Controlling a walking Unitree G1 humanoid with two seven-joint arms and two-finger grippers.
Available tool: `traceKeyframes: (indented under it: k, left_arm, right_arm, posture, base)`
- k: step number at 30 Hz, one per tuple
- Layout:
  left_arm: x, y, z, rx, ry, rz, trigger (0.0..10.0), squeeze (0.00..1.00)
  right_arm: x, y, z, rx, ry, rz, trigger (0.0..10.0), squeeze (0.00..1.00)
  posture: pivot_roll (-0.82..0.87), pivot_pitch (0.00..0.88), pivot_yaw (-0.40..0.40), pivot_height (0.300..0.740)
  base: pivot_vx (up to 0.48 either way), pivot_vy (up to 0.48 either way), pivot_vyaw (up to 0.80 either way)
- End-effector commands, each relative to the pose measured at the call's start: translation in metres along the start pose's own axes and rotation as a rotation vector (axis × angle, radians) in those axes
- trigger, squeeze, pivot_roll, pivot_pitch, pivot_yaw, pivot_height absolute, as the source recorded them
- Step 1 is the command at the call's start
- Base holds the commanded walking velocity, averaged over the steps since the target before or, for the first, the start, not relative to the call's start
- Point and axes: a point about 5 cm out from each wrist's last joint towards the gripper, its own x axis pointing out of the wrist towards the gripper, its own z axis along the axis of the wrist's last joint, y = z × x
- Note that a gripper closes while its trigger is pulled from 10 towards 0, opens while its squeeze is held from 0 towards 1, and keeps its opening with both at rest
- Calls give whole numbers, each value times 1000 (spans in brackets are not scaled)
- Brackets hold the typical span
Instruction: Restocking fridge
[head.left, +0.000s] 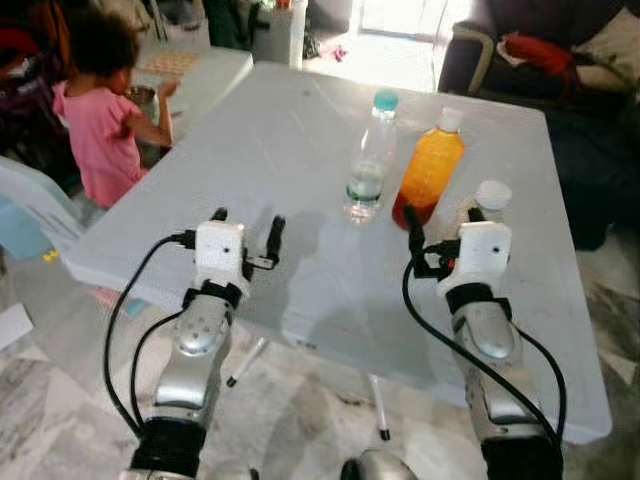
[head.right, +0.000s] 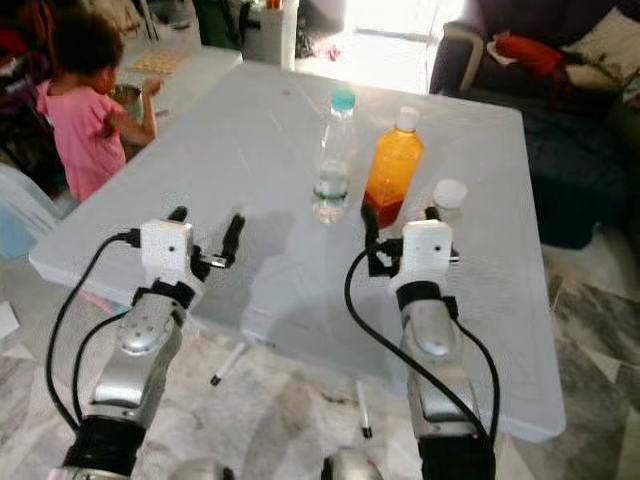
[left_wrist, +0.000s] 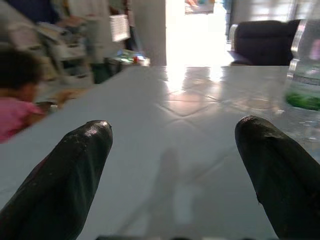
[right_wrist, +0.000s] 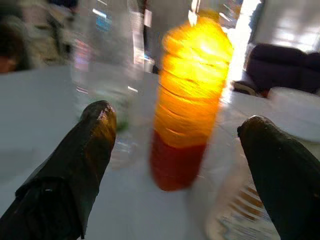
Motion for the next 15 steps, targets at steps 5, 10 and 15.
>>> traceKeyframes:
  k: [5,10,15]
  left_arm:
    - [0,2,1,21,-9,26,10000,0]
    - [-1,3,1,24,-8,28,10000,0]
    - [-3,3,2,28,-8,28,10000,0]
  right_arm:
    - [13,-1,8,-30,-39,45,10000,0]
    - [25,2,16,-55,-67,90,10000,0]
    - [42,1,26,-98,-99,155,10000,0]
  posture:
    - [27,1,-31,740]
    - [41,14,-30,740]
    - [52,23,-26,740]
  base:
    - [0,0,0]
    - [0,0,0]
    - [0,0,0]
